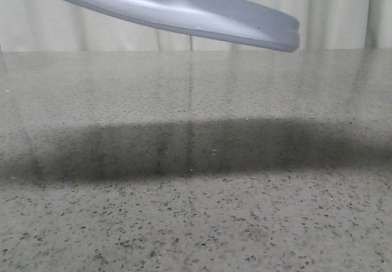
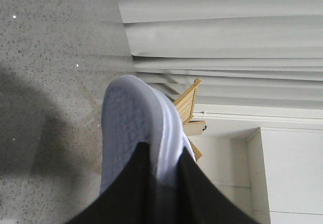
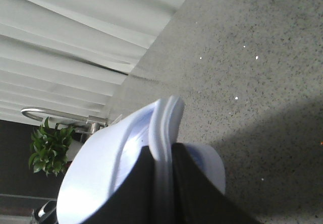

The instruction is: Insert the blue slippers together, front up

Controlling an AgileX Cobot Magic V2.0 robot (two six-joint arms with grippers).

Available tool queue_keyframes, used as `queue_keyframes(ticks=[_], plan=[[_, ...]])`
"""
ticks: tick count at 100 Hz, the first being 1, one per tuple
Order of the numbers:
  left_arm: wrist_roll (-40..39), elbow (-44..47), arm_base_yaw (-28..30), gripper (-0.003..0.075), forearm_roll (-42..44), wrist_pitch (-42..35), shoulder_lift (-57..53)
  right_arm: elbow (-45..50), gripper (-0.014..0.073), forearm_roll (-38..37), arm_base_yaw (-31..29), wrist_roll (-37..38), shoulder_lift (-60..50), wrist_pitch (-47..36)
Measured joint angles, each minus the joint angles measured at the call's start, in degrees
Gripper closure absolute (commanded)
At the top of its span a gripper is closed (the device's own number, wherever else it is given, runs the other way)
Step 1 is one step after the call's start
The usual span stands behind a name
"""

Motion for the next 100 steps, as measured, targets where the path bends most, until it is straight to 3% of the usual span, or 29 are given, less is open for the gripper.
queue_keyframes(ticks=[38,47,64,71,100], plan=[[2.90,0.00,0.08,0.0704,-0.36,-0.36,0.00,0.14,0.0687,3.37,-0.22,-10.59,3.36,-0.05],[3.03,0.00,0.08,0.0704,-0.36,-0.60,0.00,0.14,0.0603,3.69,-0.22,-14.23,3.36,-0.87],[3.03,0.00,0.08,0.0704,-0.36,-1.19,0.00,0.14,0.0294,4.18,-0.02,-21.65,3.36,-1.76],[3.03,0.00,0.08,0.0704,-0.36,-1.19,0.00,0.14,0.0211,4.18,0.17,-23.36,3.36,-2.02],[3.03,0.00,-0.04,0.0704,-0.14,-0.48,0.12,0.14,0.0185,0.60,0.56,-24.75,3.36,-11.28]])
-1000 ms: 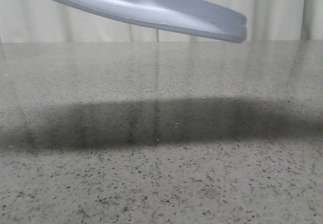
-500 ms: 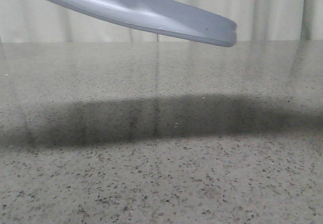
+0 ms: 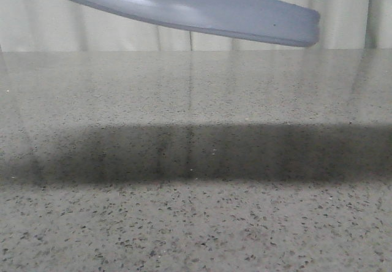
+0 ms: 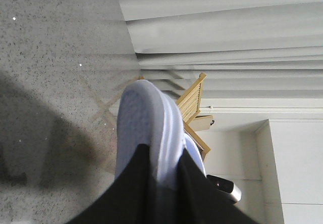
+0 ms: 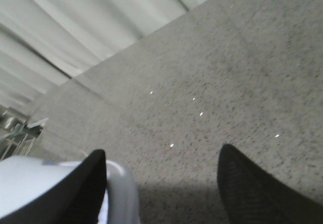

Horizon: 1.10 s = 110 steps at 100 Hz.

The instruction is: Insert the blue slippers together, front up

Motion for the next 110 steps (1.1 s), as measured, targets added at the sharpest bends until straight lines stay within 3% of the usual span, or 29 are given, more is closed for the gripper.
queue_keyframes(ticks=[35,110], plan=[[0.00,0.00,-0.08,0.0704,0.02,-2.72,0.35,0.00,0.0185,-0.28,0.00,-0.87,0.00,-12.34],[12.80,0.00,-0.08,0.0704,-0.52,-2.23,20.64,0.00,0.0190,-0.28,0.00,-2.05,0.00,-13.33]])
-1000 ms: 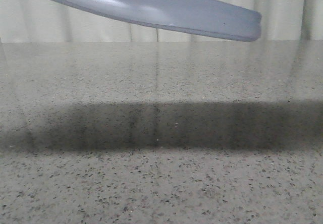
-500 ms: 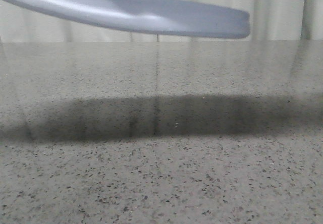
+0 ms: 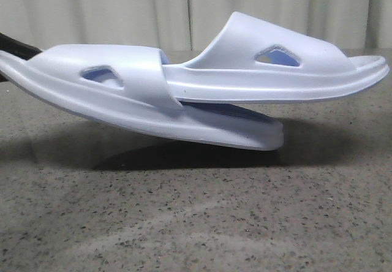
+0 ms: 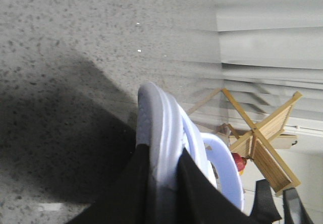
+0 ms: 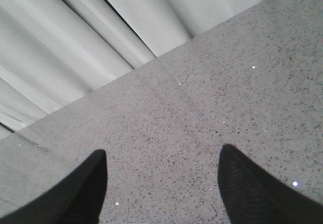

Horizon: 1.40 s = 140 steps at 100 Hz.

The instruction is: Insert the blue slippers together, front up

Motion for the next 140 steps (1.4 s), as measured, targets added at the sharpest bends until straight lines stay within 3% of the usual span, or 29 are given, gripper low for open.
queue_keyframes(ticks=[32,61,68,94,140], plan=[[4.82,-0.10,0.00,0.0689,-0.40,-1.07,2.28,0.00,0.0190,0.00,0.00,0.00,0.00,1.11],[8.06,-0.10,0.00,0.0419,-0.63,-1.09,2.37,0.00,0.0190,0.00,0.00,-0.09,0.00,1.34],[8.70,-0.10,0.00,0.0384,-0.72,-1.31,2.37,0.00,0.0190,0.00,0.00,-0.09,0.00,1.34],[14.28,-0.23,0.00,0.0385,-1.01,-7.05,2.37,0.00,0.0190,0.00,0.00,-0.09,0.00,1.38],[35.15,-5.97,0.00,0.0385,-1.68,-18.23,1.47,0.00,0.0190,-0.35,0.00,-3.46,0.00,-0.83]])
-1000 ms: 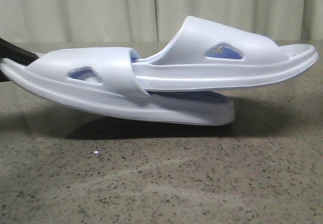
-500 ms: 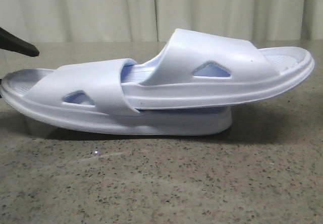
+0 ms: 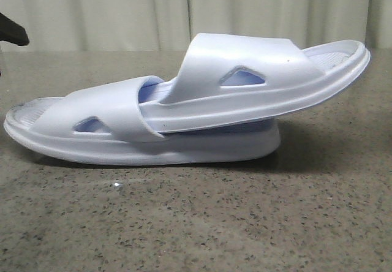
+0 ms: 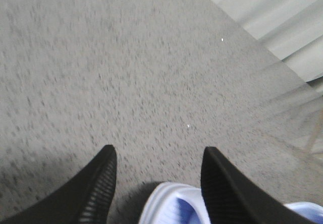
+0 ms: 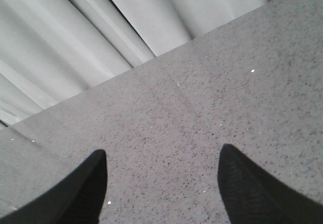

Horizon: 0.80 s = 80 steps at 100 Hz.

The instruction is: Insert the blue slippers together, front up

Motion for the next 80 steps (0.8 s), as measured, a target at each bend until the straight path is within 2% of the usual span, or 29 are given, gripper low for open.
queue_keyframes(ticks=[25,55,80], plan=[[8.91,-0.24,0.00,0.0385,1.50,-8.29,-10.80,0.00,0.0190,-5.06,0.00,-7.09,-6.00,-3.48],[10.09,0.14,0.00,0.0385,12.87,-13.06,-27.92,0.00,0.0190,-17.75,0.00,-8.58,-18.35,-3.71],[10.19,7.72,0.00,0.0385,16.62,-14.96,-38.87,3.37,0.0190,-23.43,0.00,-8.71,-26.73,-3.61]])
